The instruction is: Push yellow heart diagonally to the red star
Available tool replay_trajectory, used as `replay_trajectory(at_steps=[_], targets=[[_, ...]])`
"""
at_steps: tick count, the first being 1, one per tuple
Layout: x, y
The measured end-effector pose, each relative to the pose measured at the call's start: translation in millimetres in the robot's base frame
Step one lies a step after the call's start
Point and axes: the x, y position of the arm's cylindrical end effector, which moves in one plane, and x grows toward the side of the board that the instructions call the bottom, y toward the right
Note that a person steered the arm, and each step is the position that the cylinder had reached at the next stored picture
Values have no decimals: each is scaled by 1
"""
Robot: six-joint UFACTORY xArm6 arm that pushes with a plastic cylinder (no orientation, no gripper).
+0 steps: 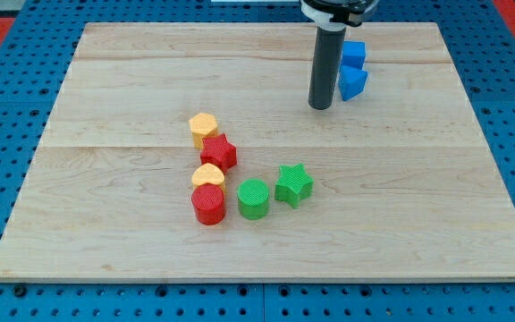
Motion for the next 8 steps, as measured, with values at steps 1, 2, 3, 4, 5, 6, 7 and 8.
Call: replay_trajectory(at_steps=[1,2,3,4,5,6,7,8], targets=[[6,15],[38,44],[91,57],[156,61],[167,0],[168,-1],[202,-49],[196,-107]])
